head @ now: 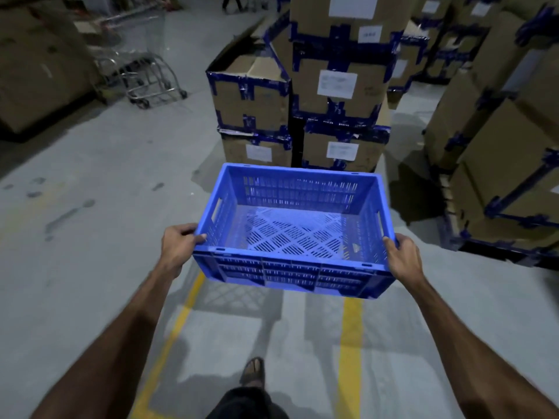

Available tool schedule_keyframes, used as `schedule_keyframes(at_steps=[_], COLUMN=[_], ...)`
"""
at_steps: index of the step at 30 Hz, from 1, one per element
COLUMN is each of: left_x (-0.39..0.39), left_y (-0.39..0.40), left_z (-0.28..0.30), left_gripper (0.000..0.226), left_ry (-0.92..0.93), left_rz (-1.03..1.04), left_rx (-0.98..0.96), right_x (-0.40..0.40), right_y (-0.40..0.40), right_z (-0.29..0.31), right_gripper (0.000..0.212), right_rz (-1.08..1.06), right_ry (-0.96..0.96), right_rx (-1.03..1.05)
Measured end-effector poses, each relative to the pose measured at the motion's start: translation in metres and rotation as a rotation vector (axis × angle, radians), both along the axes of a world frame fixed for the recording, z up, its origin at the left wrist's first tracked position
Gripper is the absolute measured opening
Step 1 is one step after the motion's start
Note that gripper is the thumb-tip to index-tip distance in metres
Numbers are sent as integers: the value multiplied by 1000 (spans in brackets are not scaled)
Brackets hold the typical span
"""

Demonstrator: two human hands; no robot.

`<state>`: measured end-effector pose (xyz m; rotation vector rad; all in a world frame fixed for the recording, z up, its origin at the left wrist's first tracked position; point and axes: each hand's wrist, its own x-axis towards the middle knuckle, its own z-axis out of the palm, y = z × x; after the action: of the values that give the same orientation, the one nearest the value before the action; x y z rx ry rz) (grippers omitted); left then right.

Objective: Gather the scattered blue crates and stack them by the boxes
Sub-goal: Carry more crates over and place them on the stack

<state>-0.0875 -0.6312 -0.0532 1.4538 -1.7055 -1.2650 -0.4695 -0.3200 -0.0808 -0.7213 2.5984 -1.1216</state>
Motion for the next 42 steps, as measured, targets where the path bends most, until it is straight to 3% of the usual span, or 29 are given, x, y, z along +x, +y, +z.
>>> schedule_keyframes(at_steps=[10, 21, 42], left_x=[-63, -133, -237], left_y=[-143, -215, -302], left_z=[-1, -8, -154], left_gripper=[23, 17, 26], left_ry=[-29, -53, -90], left_rz=[-146, -171, -75], left_rx=[-28, -38, 4], right_x=[-12, -68, -192], right_y=[-86, -146, -238], right_z=[4, 1, -149], right_gripper=[24, 23, 30], right_rz=[-149, -172, -120], right_ry=[14, 54, 1], right_rx=[-14, -5, -28])
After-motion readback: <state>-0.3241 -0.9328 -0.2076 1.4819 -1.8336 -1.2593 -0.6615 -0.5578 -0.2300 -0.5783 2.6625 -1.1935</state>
